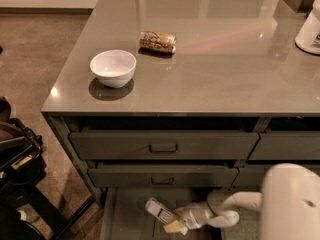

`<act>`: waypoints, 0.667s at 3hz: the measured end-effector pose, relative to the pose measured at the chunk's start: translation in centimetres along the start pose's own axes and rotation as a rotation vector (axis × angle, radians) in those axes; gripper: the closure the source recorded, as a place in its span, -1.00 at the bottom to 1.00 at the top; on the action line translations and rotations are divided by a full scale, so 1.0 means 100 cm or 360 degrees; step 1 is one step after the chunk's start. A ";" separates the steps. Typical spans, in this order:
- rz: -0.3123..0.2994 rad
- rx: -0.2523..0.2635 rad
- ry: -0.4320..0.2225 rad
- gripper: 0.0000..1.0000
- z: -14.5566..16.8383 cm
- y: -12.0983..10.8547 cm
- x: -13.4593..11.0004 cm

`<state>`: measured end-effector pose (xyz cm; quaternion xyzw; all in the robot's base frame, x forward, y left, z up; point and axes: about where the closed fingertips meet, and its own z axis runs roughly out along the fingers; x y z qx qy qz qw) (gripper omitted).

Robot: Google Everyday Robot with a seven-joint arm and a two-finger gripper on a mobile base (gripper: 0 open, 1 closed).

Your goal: Pick blue plastic bottle from bottom drawer and place on counter

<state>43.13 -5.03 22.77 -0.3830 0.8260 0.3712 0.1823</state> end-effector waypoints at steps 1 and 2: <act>0.0037 0.0190 -0.0149 1.00 -0.046 0.030 -0.014; 0.0148 0.0428 -0.0273 1.00 -0.096 0.062 -0.020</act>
Offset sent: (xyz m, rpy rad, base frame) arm -0.2032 -0.0412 0.1304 -0.1364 -0.0450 -0.4341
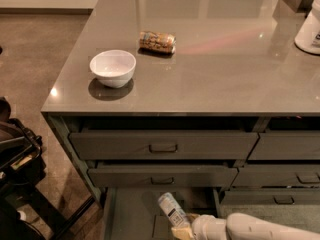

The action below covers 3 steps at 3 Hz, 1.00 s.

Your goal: Pick blue plastic bottle from bottom drawer and place on counter

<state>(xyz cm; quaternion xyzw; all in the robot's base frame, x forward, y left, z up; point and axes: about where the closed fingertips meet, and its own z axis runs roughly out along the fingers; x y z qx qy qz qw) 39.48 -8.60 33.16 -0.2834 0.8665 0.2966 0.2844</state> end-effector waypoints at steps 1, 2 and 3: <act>0.0051 0.0089 0.0031 1.00 -0.016 0.011 0.033; 0.0050 0.0085 0.0035 1.00 -0.015 0.011 0.034; 0.0036 0.0071 0.0057 1.00 -0.013 0.013 0.029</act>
Offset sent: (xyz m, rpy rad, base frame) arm -0.0329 -0.0141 -0.0059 -0.0392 0.0133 -0.0526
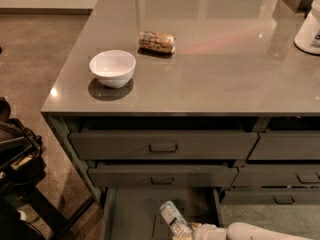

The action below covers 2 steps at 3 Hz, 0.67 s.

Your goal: Pick blue plastic bottle from bottom drawer and place on counter

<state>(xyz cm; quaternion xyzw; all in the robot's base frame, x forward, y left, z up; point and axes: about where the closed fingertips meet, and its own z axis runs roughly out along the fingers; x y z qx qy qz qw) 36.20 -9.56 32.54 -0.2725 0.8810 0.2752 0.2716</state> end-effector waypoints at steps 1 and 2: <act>-0.0052 0.0007 -0.0041 1.00 -0.027 0.030 -0.030; -0.0115 0.0140 -0.0090 1.00 -0.079 0.075 -0.057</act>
Offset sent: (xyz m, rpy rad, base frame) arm -0.0366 0.0937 0.3325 -0.2462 -0.5096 0.0507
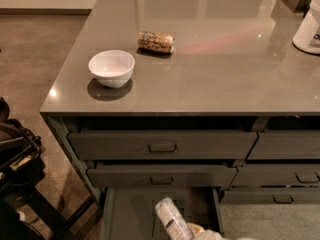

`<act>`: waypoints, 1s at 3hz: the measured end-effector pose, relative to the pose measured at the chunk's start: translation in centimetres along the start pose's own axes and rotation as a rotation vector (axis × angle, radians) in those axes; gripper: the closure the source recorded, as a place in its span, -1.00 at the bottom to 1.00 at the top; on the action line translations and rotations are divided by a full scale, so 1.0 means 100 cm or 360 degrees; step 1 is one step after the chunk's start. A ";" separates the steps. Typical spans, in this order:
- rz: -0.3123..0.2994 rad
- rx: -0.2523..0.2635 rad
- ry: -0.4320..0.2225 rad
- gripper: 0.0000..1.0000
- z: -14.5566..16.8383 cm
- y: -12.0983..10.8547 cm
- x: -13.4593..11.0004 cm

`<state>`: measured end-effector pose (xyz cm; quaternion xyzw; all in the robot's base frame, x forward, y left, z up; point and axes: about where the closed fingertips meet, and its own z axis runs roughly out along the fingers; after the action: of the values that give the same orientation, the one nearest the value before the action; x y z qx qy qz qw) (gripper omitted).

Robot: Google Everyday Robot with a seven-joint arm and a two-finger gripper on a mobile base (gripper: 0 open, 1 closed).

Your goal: Pick blue plastic bottle from bottom drawer and place on counter

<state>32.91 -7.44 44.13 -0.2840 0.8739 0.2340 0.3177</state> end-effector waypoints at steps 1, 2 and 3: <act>0.0041 0.0216 0.0027 1.00 -0.046 0.030 -0.006; -0.0054 0.0244 0.0015 1.00 -0.056 0.046 -0.031; -0.0063 0.0243 0.0013 1.00 -0.055 0.046 -0.032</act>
Offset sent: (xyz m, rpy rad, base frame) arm -0.0270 -0.0025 0.0315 -0.0700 -0.0207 -0.0741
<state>29.63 -6.20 51.20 -0.2773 0.8846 0.1592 0.3394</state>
